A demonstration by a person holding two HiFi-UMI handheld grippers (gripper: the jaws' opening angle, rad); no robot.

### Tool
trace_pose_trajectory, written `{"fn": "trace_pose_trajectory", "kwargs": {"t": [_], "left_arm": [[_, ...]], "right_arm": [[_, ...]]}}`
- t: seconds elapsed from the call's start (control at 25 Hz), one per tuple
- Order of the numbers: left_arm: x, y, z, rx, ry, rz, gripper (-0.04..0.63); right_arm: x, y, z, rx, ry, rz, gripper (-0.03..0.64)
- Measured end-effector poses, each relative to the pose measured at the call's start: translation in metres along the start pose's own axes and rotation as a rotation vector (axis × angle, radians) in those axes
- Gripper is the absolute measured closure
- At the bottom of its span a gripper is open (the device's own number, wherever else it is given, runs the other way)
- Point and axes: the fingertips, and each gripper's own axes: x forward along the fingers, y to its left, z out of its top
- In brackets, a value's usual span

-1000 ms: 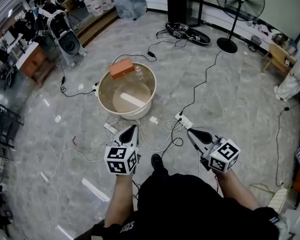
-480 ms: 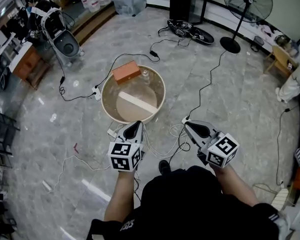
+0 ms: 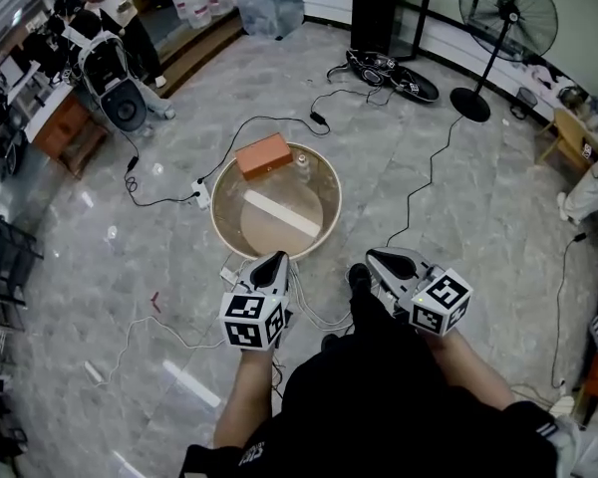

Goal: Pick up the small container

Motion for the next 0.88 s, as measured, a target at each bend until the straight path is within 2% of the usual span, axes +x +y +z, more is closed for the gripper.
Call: {"fn": "trace_pose_trajectory", "kwargs": {"t": [0.28,0.44,0.56,0.72,0.88], "left_arm": [[0.051,0.028,0.032,0.002,0.007,0.073,0.575],[0.121,0.036,0.062,0.006,0.032,0.084,0.574],[0.174,0.033,0.093,0.009,0.015,0.074,0.575],[0.239,0.044,0.129,0.035,0.014,0.106,0.575],[0.293,0.054,0.149,0.010,0.030,0.092,0.575]], "right_arm": [[0.051,-0.060,0.018,0.007,0.005,0.077,0.603],[0.083,-0.126,0.043,0.006,-0.007,0.117,0.603],[0.097,-0.182,0.061,0.009,-0.011,0.137,0.603],[0.115,-0.258,0.075,0.030,0.002,0.137,0.603],[0.137,-0.313,0.092,0.042,0.019,0.152,0.603]]}}
